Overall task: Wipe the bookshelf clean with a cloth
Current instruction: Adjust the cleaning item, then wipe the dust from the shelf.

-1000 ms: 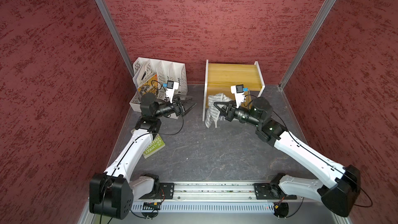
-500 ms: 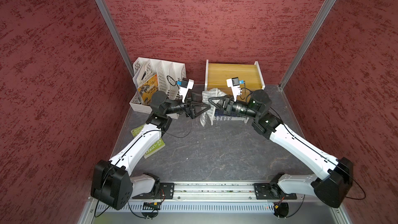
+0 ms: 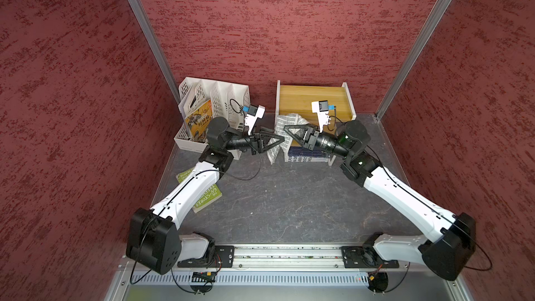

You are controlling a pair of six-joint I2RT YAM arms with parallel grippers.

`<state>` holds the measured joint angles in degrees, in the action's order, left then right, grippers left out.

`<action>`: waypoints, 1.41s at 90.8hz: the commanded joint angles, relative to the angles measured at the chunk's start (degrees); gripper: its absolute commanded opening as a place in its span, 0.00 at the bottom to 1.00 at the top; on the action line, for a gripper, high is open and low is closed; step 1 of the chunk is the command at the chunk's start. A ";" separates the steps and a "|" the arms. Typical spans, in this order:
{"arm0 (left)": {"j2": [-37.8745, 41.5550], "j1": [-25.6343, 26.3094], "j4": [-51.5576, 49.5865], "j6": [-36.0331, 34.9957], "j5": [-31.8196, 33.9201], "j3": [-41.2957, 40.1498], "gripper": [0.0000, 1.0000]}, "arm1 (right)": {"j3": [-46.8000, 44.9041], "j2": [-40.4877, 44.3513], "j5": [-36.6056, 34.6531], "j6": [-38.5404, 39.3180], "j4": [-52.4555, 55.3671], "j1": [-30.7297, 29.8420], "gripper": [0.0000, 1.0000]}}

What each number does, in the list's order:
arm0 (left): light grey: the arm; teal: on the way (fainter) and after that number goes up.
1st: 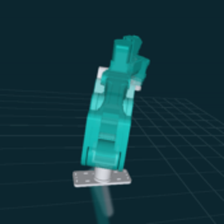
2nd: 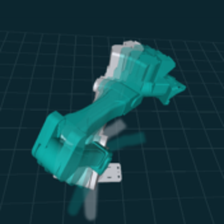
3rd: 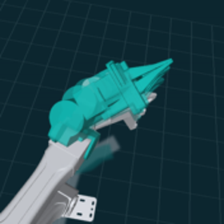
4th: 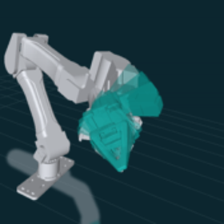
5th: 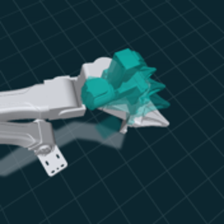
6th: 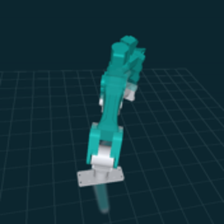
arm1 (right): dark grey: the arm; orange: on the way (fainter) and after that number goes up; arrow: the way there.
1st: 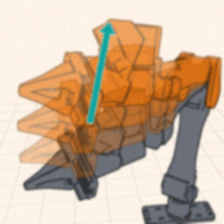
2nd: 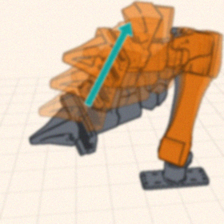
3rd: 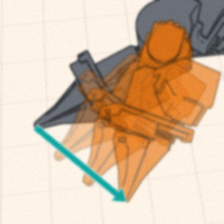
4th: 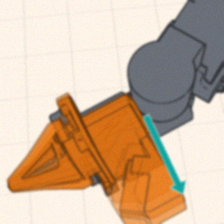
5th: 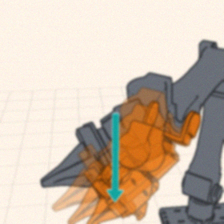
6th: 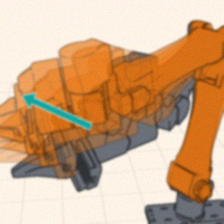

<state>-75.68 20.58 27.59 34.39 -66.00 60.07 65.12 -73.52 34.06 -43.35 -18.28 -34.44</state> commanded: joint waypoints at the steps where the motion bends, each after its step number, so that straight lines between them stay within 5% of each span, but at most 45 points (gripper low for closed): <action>1: -0.86 -0.38 -2.69 -1.86 -0.43 2.39 0.20 | 1.54 0.29 0.25 0.48 0.81 0.67 0.22; 14: -0.85 -2.46 -4.87 -2.51 3.27 3.47 0.00 | 5.16 0.43 0.35 6.46 11.96 0.88 0.37; 31: 2.42 -11.32 -10.04 -0.98 9.52 1.99 0.00 | 9.34 2.75 -5.01 14.17 26.98 2.95 0.59; 55: 3.72 -19.54 -34.79 -8.52 19.53 3.53 0.00 | 24.70 0.14 -22.53 26.98 51.16 4.03 0.64; 70: 0.67 -19.89 -40.82 -7.38 26.60 3.17 0.00 | 35.78 -5.86 -33.92 30.61 60.75 4.61 0.66; 91: -7.39 -14.88 -50.16 -13.35 32.26 9.16 0.00 | 48.79 -16.82 -44.55 33.50 71.18 5.25 0.85; 104: -14.13 -12.19 -50.00 -13.45 32.16 11.89 0.00 | 48.36 -18.06 -46.86 33.52 72.52 5.42 0.98; 128: -24.89 -9.54 -50.50 -14.54 32.13 19.92 0.00 | 46.13 -15.43 -49.09 34.25 73.09 6.18 0.98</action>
<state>-97.65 10.66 -22.41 21.47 -34.04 76.55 111.04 -91.66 -12.43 -10.04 53.60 -28.95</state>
